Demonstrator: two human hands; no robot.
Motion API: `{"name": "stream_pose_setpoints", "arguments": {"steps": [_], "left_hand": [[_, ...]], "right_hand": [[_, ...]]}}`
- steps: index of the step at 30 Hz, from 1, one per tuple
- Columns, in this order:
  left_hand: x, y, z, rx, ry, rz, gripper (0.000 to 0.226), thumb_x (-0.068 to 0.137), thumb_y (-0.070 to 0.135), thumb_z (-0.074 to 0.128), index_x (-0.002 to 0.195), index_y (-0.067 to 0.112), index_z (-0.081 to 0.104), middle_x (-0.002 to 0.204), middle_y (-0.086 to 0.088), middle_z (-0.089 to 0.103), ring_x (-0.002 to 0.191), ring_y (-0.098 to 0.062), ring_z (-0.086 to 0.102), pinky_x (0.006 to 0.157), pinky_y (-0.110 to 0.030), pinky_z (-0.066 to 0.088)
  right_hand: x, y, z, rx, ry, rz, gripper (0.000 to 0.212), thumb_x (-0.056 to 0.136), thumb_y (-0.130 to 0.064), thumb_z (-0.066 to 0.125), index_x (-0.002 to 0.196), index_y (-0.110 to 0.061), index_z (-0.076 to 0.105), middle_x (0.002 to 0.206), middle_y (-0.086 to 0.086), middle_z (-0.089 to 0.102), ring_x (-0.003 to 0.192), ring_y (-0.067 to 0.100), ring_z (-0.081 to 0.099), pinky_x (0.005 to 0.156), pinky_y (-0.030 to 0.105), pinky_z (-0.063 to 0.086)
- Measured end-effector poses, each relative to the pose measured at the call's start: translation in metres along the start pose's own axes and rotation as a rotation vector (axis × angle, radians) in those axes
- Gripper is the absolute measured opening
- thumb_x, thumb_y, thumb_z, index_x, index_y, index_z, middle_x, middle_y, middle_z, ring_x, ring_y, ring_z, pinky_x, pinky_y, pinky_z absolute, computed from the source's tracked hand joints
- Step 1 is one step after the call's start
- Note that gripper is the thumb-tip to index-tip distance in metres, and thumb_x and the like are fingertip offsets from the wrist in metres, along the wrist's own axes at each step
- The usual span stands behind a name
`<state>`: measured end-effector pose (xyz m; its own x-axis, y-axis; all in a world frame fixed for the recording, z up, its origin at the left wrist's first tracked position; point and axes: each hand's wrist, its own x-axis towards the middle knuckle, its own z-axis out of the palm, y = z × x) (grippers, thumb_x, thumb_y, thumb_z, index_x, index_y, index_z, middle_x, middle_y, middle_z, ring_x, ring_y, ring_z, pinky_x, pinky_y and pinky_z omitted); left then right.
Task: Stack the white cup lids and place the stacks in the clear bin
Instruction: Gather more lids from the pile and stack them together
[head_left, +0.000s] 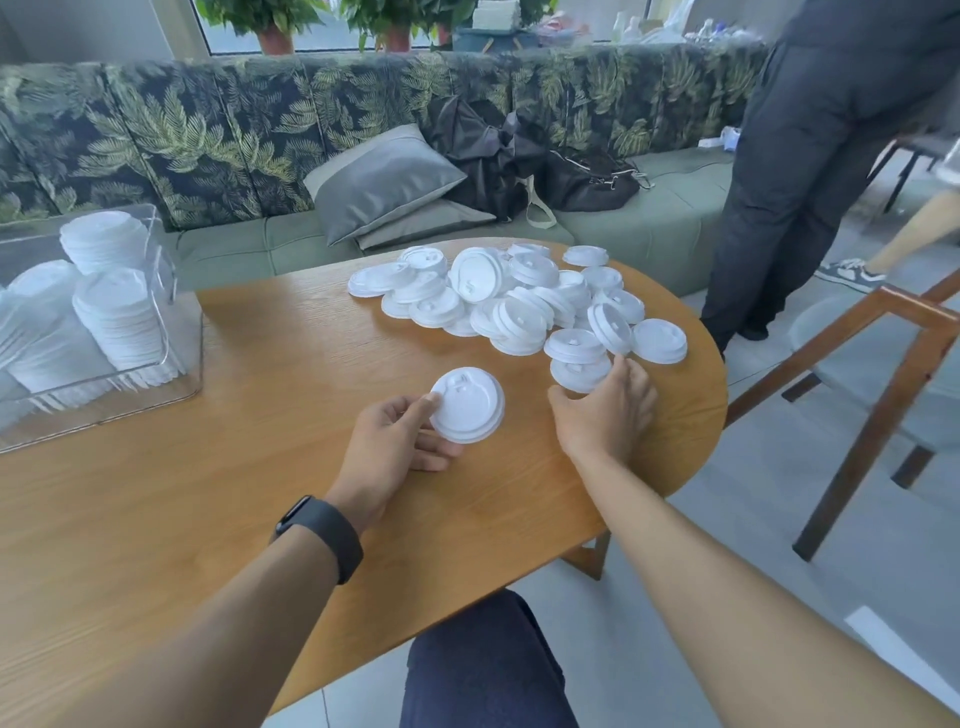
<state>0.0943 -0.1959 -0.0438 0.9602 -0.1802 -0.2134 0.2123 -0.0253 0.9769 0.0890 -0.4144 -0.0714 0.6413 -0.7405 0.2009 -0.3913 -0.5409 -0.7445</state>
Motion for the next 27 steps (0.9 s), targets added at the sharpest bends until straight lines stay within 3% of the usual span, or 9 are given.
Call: {"name": "stream_pose_setpoints", "arguments": {"steps": [6, 11, 15, 20, 27], "left_hand": [[0.009, 0.003, 0.008, -0.014, 0.020, 0.011, 0.024, 0.105, 0.027, 0.061, 0.111, 0.005, 0.068, 0.069, -0.001, 0.074, 0.074, -0.029, 0.076, 0.057, -0.027, 0.061], [0.009, 0.001, 0.006, -0.027, 0.036, 0.028, 0.025, 0.104, 0.027, 0.061, 0.111, 0.005, 0.069, 0.071, 0.000, 0.074, 0.074, -0.030, 0.076, 0.056, -0.028, 0.061], [0.007, 0.002, 0.006, -0.053, 0.055, 0.034, 0.026, 0.105, 0.025, 0.061, 0.112, 0.002, 0.069, 0.079, -0.010, 0.073, 0.072, -0.030, 0.076, 0.056, -0.029, 0.060], [0.003, -0.001, 0.004, -0.084, 0.066, 0.039, 0.026, 0.105, 0.023, 0.060, 0.114, 0.000, 0.067, 0.078, -0.012, 0.073, 0.071, -0.029, 0.077, 0.059, -0.030, 0.063], [-0.015, -0.002, -0.012, -0.132, 0.045, 0.023, 0.025, 0.106, 0.025, 0.058, 0.116, 0.003, 0.065, 0.068, -0.006, 0.074, 0.080, -0.032, 0.077, 0.071, -0.035, 0.065]], "right_hand": [[0.017, -0.002, 0.007, -0.089, -0.007, 0.022, 0.080, 0.089, -0.044, 0.069, 0.153, -0.009, 0.036, 0.159, 0.008, 0.041, 0.151, 0.026, 0.026, 0.124, 0.043, 0.020], [0.017, -0.002, 0.009, -0.128, -0.006, 0.012, 0.080, 0.089, -0.047, 0.070, 0.153, -0.012, 0.036, 0.154, 0.009, 0.046, 0.148, 0.027, 0.030, 0.122, 0.042, 0.022], [0.008, -0.001, 0.002, -0.122, -0.010, 0.025, 0.085, 0.082, -0.052, 0.076, 0.150, -0.015, 0.041, 0.148, 0.011, 0.047, 0.142, 0.030, 0.033, 0.119, 0.044, 0.026], [-0.011, 0.004, -0.006, -0.134, -0.031, 0.005, 0.072, 0.074, -0.058, 0.077, 0.131, -0.020, 0.057, 0.138, 0.008, 0.050, 0.132, 0.030, 0.036, 0.115, 0.043, 0.031], [-0.050, -0.004, -0.009, -0.070, -0.075, -0.082, 0.075, 0.076, -0.060, 0.075, 0.137, -0.025, 0.050, 0.139, 0.003, 0.054, 0.134, 0.027, 0.035, 0.115, 0.043, 0.031]]}}
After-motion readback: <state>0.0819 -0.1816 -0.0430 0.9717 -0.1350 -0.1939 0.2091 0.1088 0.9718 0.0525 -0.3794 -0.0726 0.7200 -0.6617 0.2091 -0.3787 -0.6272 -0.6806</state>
